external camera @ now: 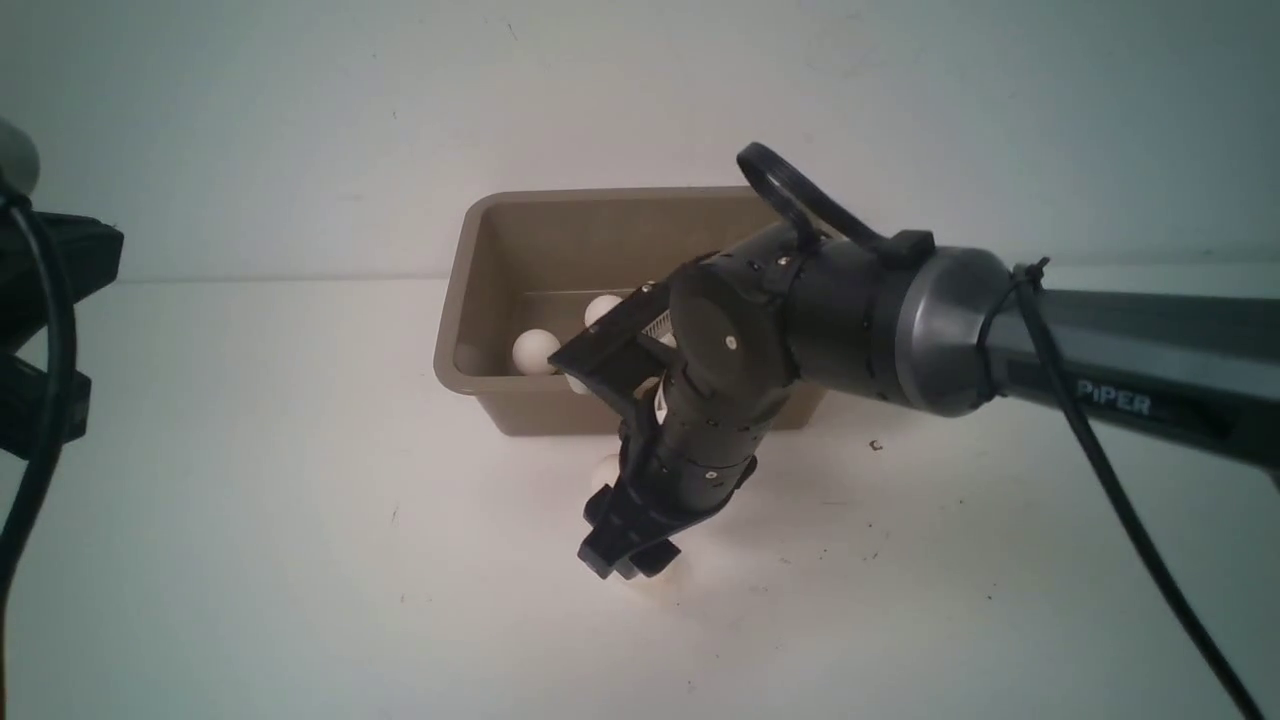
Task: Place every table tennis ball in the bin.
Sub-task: Use the right arm to clamp the table tennis ball closest to it, then use the right arm to put the table tennis ball into the box
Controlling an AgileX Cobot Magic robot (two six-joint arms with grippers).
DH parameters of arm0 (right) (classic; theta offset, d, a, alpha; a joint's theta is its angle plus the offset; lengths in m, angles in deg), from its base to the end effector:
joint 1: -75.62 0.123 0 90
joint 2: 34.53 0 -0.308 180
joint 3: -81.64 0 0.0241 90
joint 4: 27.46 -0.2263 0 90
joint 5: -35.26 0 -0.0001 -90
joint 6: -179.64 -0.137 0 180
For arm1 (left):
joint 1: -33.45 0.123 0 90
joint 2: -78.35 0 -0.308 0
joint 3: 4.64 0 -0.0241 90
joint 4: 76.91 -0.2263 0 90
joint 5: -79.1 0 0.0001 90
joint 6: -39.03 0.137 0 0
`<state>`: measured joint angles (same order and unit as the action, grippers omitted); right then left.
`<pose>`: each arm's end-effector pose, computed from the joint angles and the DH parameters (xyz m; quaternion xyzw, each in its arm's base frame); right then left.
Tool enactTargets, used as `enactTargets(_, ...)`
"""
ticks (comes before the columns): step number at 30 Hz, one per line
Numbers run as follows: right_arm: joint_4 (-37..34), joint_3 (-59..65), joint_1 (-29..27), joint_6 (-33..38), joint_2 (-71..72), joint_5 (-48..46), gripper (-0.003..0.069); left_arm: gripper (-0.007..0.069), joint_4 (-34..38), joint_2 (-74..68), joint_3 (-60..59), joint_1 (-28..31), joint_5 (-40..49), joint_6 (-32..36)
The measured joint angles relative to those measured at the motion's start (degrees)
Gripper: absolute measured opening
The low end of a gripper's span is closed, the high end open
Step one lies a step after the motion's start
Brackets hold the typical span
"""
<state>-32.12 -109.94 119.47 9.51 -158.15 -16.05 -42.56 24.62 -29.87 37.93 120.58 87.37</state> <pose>0.3031 0.3032 0.1859 -0.4283 0.8913 0.0758 0.1281 0.1539 -0.0393 0.3844 0.2217 0.8047 -0.0394 0.5494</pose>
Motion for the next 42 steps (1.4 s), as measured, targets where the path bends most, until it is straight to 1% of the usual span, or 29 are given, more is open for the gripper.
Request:
enactTargets(13,1.5,-0.2,0.0,-0.1,-4.6,1.0,0.0472,-0.0004,0.0,0.0,0.0,0.0,1.7,0.0)
enactTargets(19,5.2,-1.9,0.0,-1.9,-7.4,1.3,0.047,-0.0004,0.0,0.0,0.0,0.0,2.1,0.0)
enactTargets(21,6.0,-2.6,0.0,-2.8,-8.0,1.4,0.0452,-0.0004,0.0,0.0,0.0,0.0,2.3,0.0)
enactTargets(23,6.4,-2.9,0.0,-3.5,-8.2,1.4,0.042,-0.0004,0.0,0.0,0.0,0.0,2.4,0.0)
enactTargets(25,6.6,-3.5,0.0,-4.0,-8.2,1.1,0.036,-0.0004,0.0,0.0,0.0,0.0,2.9,0.0)
enactTargets(29,6.6,-4.4,0.0,-4.0,-8.2,0.4,0.0361,-0.0004,0.0,0.0,0.0,0.0,3.5,0.0)
enactTargets(32,5.4,-6.0,0.6,-1.4,-8.0,-2.9,0.0362,-0.0004,0.0,0.0,0.0,0.0,3.5,0.0)
enactTargets(33,4.2,-7.2,1.1,0.3,-7.4,-5.1,0.0362,-0.0004,-0.1,0.0,0.0,0.0,3.5,0.0)
enactTargets(37,2.9,-14.6,2.9,3.2,-3.1,-8.3,0.0362,-0.0004,-0.2,-0.3,0.0,0.0,3.7,0.0)
enactTargets(39,4.1,-18.8,2.9,3.2,-1.4,-7.9,0.0362,-0.0004,-0.2,-0.7,0.0,0.0,3.7,0.0)
enactTargets(41,7.6,-23.8,2.1,2.0,-0.4,-6.7,0.0362,-0.0004,-0.2,-0.9,0.0,0.0,3.9,0.0)
enactTargets(42,8.0,-24.3,2.0,2.0,-0.4,-6.6,0.0362,-0.0004,-0.2,-0.9,0.0,0.0,3.9,0.0)
